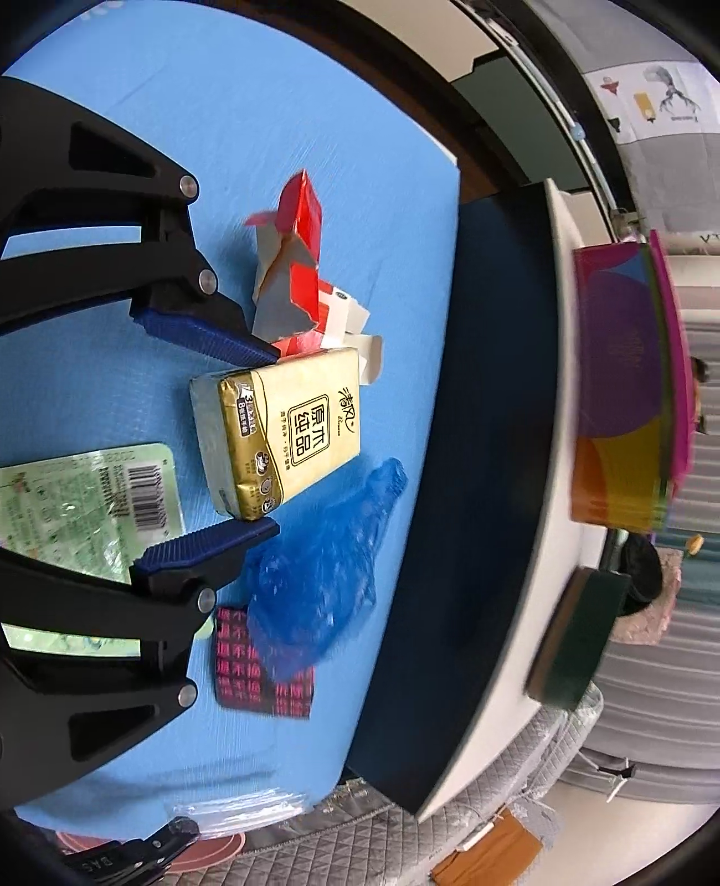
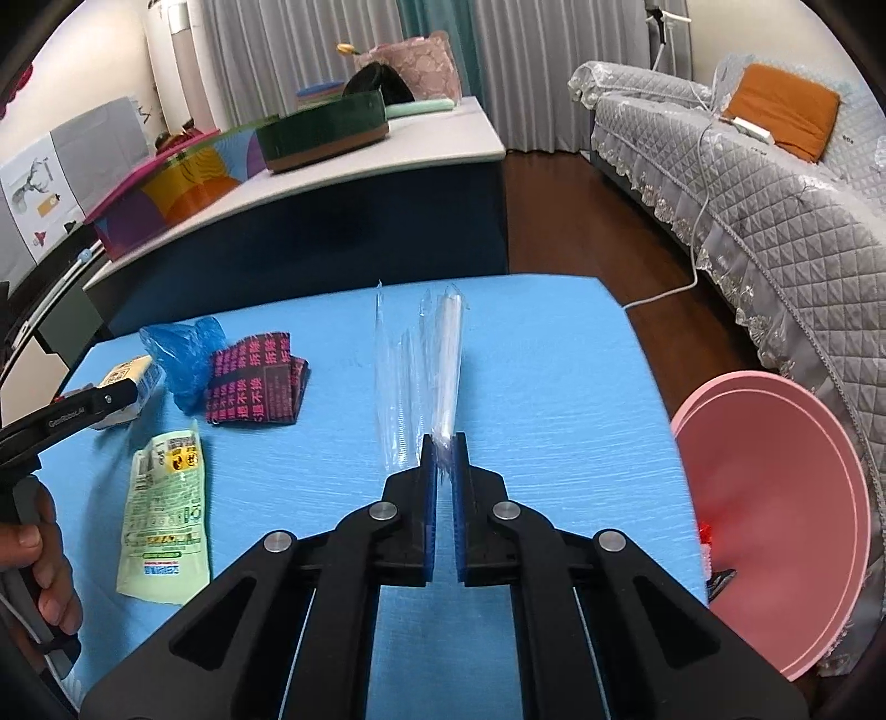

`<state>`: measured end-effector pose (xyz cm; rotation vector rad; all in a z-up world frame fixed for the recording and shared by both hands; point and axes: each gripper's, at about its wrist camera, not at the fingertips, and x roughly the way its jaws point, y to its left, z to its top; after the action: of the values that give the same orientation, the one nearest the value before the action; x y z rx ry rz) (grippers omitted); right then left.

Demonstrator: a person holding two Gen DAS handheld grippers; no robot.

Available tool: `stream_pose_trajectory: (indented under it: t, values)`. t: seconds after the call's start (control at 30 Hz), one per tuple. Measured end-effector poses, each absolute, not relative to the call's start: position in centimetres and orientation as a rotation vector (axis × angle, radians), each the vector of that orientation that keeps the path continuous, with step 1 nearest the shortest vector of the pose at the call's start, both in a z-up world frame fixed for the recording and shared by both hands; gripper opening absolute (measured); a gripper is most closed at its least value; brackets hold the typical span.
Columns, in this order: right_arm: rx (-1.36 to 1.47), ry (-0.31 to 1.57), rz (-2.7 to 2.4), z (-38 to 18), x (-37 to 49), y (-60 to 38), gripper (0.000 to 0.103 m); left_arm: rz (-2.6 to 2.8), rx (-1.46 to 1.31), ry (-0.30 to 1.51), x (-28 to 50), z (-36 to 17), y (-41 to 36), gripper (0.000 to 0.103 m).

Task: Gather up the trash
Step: 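Grasp the clear straws with the right gripper while the left grasps the yellow tissue pack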

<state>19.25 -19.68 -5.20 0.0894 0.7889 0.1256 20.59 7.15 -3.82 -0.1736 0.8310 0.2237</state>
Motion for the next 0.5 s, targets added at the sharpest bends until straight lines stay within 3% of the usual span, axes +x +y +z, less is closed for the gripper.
stream_pose_trajectory:
  t: [0.5]
  values:
    - [0.080,0.701,0.097,-1.0,14.5,-21.2,0.005,0.158,-0.158,0.755,16.4,-0.8,5.6,0.055]
